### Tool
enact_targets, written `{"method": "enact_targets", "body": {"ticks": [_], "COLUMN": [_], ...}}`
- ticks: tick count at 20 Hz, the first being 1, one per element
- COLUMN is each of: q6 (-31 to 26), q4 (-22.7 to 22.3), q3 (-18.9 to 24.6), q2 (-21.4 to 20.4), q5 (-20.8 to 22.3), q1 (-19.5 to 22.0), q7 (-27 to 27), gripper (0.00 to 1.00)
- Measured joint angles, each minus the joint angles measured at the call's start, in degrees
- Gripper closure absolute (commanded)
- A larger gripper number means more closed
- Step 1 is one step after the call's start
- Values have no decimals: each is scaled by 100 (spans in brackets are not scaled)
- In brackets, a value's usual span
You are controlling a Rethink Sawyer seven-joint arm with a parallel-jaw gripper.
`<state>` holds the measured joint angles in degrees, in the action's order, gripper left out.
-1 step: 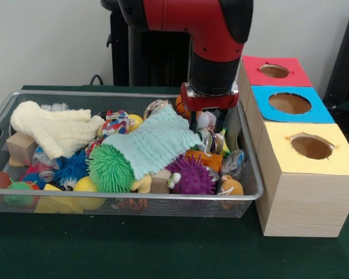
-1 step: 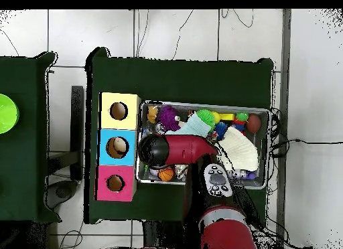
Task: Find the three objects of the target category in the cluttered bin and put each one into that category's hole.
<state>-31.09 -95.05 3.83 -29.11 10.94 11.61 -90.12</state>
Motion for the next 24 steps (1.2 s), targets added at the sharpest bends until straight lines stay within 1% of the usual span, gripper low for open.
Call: {"method": "enact_targets", "body": {"ticks": [10, 11, 13, 14, 17, 24], "q6": [26, 26, 26, 24, 24, -83], "q4": [342, 454, 532, 661, 786, 1249], "q3": [-103, -128, -140, -150, -162, -175], "q2": [313, 368, 406, 466, 521, 702], "q5": [-46, -63, -80, -108, -128, -203], "q1": [-292, -347, -377, -414, -432, -442], "q7": [-1, -1, -1, -1, -1, -1], "gripper": [0, 0, 0, 0, 0, 0]}}
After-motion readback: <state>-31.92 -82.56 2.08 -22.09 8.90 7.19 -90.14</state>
